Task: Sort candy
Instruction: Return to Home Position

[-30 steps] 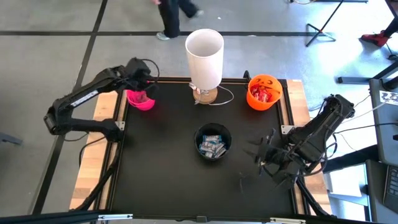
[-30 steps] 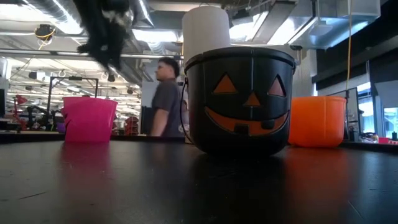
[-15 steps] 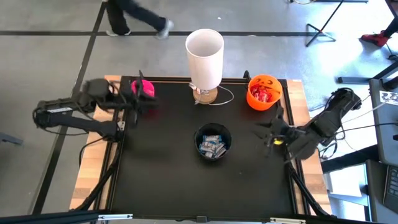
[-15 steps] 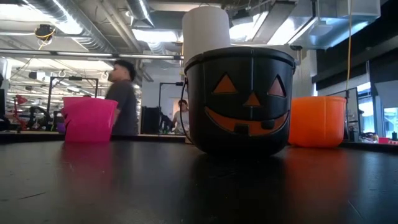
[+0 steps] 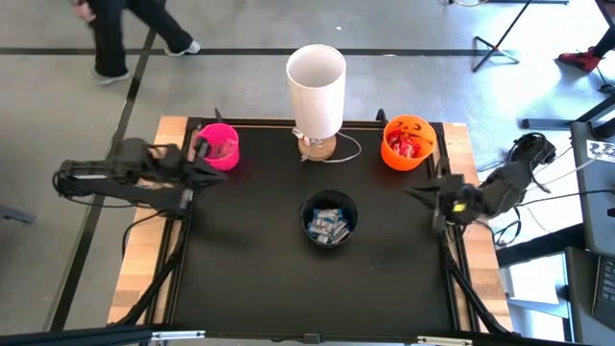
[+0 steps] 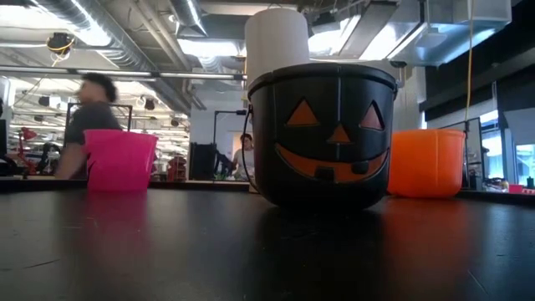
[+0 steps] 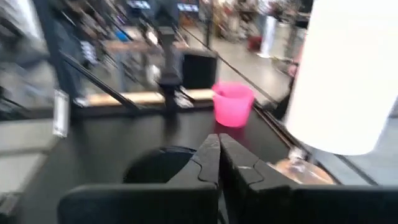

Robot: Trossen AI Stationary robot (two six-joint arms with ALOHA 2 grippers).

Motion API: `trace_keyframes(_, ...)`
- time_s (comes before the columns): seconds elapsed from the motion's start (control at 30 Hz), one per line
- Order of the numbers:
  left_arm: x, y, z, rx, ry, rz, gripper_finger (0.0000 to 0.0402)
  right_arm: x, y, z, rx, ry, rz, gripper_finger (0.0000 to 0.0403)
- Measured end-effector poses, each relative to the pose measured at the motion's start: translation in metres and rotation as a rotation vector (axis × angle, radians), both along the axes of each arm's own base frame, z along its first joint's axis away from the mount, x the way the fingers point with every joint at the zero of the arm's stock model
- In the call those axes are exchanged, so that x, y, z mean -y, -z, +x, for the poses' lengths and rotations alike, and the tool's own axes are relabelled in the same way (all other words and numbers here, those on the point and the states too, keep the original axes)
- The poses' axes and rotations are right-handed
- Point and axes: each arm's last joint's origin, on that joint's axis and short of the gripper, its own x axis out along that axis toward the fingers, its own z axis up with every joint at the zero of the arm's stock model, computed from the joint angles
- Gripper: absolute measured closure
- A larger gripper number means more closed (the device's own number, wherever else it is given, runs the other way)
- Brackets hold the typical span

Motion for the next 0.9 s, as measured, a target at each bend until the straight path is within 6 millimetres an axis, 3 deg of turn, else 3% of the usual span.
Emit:
trace_keyframes(0.1, -0.001, -0.002, -0.022, 0.037, 0.002, -0.044, 0.0401, 0.014, 0.006, -0.017, 0.100, -0.076, 0.050, 0.0394)
trace_keyframes(0.17, -0.001, 0.006, -0.026, 0.041, 0.004, -0.067, 0.0401, 0.020, 0.012, -0.024, 0.176, -0.119, 0.049, 0.0396)
trace_keyframes(0.4, 0.000, 0.071, -0.003, 0.036, 0.003, -0.075, 0.0401, 0.023, 0.048, -0.030, 0.364, -0.268, -0.040, 0.0399)
trace_keyframes(0.7, 0.000, 0.145, 0.005, 0.149, 0.014, -0.106, 0.0401, 0.016, 0.111, -0.016, 0.346, -0.329, -0.087, 0.0402)
trace_keyframes(0.77, -0.001, 0.156, 0.004, 0.168, -0.005, -0.111, 0.0401, 0.017, 0.120, -0.013, 0.377, -0.325, -0.082, 0.0402)
trace_keyframes(0.9, -0.002, 0.159, 0.005, 0.134, -0.039, -0.103, 0.0401, 0.021, 0.125, -0.010, 0.459, -0.333, -0.107, 0.0402)
